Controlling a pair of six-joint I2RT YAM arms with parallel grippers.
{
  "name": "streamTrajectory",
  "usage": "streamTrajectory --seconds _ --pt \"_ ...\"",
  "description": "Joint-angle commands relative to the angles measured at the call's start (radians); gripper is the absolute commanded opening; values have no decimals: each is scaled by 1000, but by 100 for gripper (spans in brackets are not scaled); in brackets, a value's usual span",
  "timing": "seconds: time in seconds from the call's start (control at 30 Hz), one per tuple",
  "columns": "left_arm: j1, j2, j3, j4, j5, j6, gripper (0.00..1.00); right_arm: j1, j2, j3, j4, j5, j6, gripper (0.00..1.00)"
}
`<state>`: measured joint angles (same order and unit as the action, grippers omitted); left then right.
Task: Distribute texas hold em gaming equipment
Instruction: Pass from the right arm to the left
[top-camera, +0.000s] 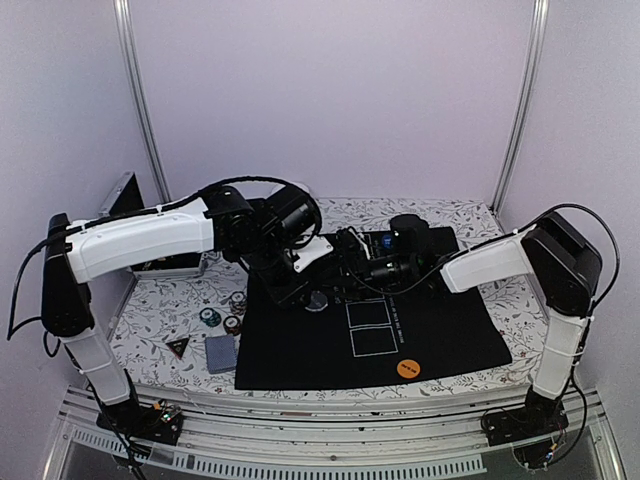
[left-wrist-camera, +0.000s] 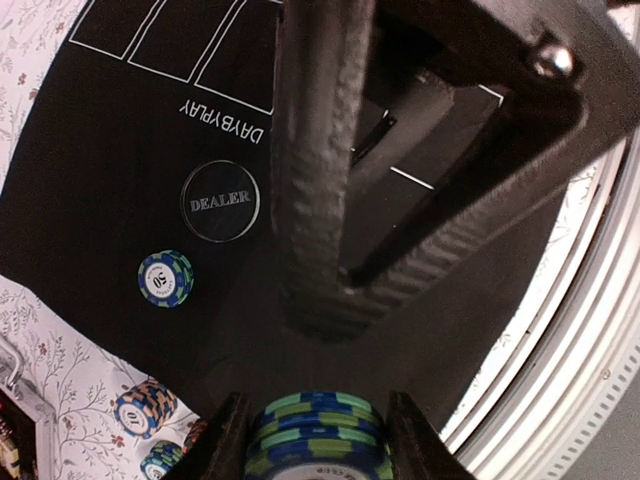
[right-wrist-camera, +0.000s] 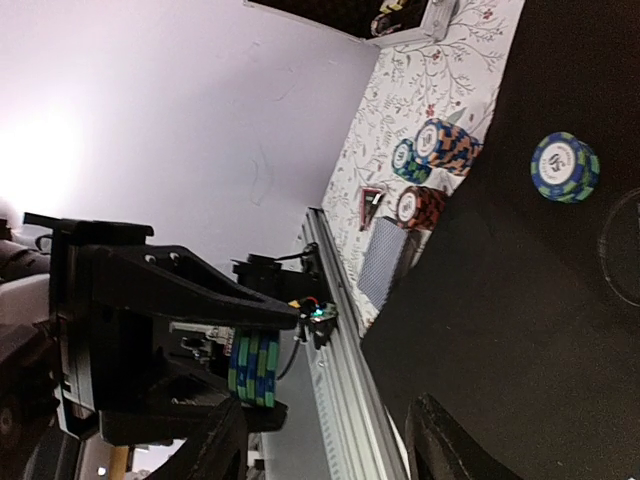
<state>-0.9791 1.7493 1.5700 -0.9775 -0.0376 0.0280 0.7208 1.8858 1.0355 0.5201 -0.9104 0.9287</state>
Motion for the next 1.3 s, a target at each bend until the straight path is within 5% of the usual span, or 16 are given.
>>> streamTrajectory --seconds 0.0,0.77,1.03,1.27 --pt "-8 -16 21 22 -11 24 0 40 91 45 273 -75 188 56" --pt "60 42 71 13 8 5 0 92 240 166 341 -92 291 52" --pt "63 51 67 13 -8 5 0 94 249 195 339 -94 296 34" --pt "65 63 68 9 -50 3 0 94 253 192 317 -99 293 40"
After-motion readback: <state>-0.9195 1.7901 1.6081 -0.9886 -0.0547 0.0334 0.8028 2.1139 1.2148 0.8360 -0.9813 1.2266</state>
